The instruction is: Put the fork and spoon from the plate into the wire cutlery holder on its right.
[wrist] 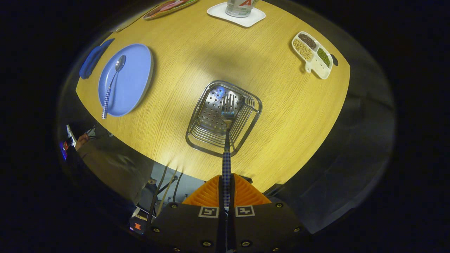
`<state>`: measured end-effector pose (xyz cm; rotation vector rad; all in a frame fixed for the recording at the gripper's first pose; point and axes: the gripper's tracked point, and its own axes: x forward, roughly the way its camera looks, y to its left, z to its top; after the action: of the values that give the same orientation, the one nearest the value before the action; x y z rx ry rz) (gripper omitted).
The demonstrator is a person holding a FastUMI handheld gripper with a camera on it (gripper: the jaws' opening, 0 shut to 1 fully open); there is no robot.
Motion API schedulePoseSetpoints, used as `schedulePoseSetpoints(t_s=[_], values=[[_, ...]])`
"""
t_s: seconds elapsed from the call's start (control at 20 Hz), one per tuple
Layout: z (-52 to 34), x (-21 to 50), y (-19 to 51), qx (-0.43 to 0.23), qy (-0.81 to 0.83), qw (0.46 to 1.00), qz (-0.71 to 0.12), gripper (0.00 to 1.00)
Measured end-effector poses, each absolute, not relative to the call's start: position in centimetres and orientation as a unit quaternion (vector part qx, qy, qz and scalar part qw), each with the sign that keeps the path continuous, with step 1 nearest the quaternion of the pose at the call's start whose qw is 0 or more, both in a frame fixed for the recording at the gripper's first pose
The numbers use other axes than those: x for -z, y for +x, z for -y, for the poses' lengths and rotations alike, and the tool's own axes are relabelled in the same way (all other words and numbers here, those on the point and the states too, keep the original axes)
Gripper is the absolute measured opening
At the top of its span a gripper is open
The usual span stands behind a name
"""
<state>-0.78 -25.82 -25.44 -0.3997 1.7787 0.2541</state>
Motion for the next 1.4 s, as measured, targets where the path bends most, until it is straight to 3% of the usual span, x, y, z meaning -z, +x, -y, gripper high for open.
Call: schedulePoseSetpoints(t_s=[0.4,0.45,0.7,0.75,0.8,0.85,1.4], values=[[26.0,25.7,0.7,-0.093,-0.155,0.606,-0.775,0.11],[26.1,25.6,0.9,-0.091,-0.153,0.609,-0.773,0.21],[26.6,23.4,1.7,-0.076,-0.152,0.643,-0.747,0.23],[26.4,23.0,1.8,-0.073,-0.146,0.655,-0.737,0.26],[26.2,22.5,1.8,-0.071,-0.14,0.668,-0.728,0.38],[25.8,21.8,1.8,-0.069,-0.135,0.68,-0.718,0.41],[18.2,20.0,-2.9,-0.083,-0.086,0.743,-0.659,0.42]])
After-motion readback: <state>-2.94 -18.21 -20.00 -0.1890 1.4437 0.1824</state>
